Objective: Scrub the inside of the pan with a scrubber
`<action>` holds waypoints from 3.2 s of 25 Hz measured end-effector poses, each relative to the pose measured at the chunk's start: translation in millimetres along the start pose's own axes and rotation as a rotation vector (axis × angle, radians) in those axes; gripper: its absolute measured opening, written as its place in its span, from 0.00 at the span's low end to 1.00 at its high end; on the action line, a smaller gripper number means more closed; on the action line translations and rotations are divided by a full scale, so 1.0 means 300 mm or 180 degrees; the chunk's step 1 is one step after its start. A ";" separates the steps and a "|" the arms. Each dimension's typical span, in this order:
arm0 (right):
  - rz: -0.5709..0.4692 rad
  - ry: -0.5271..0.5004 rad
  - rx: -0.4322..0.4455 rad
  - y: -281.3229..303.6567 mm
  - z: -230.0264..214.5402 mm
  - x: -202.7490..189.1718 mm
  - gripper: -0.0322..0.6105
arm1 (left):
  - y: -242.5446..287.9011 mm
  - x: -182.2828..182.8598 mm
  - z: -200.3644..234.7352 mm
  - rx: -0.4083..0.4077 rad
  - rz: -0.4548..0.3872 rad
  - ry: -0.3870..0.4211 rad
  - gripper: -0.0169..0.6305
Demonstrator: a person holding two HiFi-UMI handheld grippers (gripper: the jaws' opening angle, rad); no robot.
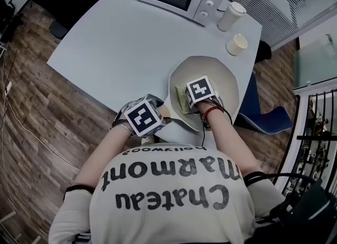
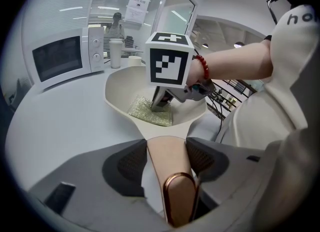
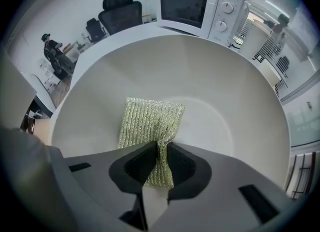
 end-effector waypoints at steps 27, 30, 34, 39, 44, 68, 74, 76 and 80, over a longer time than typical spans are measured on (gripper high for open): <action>0.0352 -0.0532 -0.0712 0.054 -0.201 -0.086 0.16 | -0.001 -0.001 0.014 0.0044 0.0002 -0.0046 0.40; 0.0429 -0.0728 -0.0859 0.060 -0.216 -0.095 0.15 | 0.001 0.003 0.003 -0.0009 -0.0032 -0.0073 0.40; 0.0578 -0.0807 -0.1003 0.074 -0.268 -0.121 0.15 | 0.006 0.002 0.017 -0.0011 -0.0067 -0.0067 0.40; 0.0708 -0.0859 -0.1131 0.086 -0.330 -0.150 0.15 | 0.003 0.000 0.021 -0.0032 -0.0073 -0.0093 0.40; 0.0817 -0.1071 -0.1313 0.079 -0.381 -0.164 0.15 | 0.005 0.003 0.017 -0.0047 -0.0091 -0.0125 0.40; 0.0732 -0.1466 -0.1796 -0.089 -0.549 -0.170 0.15 | 0.007 -0.004 0.000 -0.0068 -0.0132 -0.0174 0.38; 0.0548 -0.1428 -0.1801 -0.127 -0.562 -0.153 0.15 | 0.008 -0.016 -0.001 -0.0080 -0.0144 -0.0203 0.39; 0.0493 -0.1406 -0.1825 -0.141 -0.568 -0.151 0.15 | 0.009 -0.016 -0.001 -0.0083 -0.0138 -0.0214 0.39; 0.0407 -0.1322 -0.1810 -0.162 -0.583 -0.152 0.16 | 0.007 -0.011 0.002 -0.0074 -0.0089 -0.0205 0.39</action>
Point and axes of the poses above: the fingertips, and each gripper's own axes: y forward along the fingers, z to its left, x out of its top, the point moved 1 cm from there along -y, backward along the fingers, and after that the axes turned 10 degrees about -x, right-handed, at the moved point
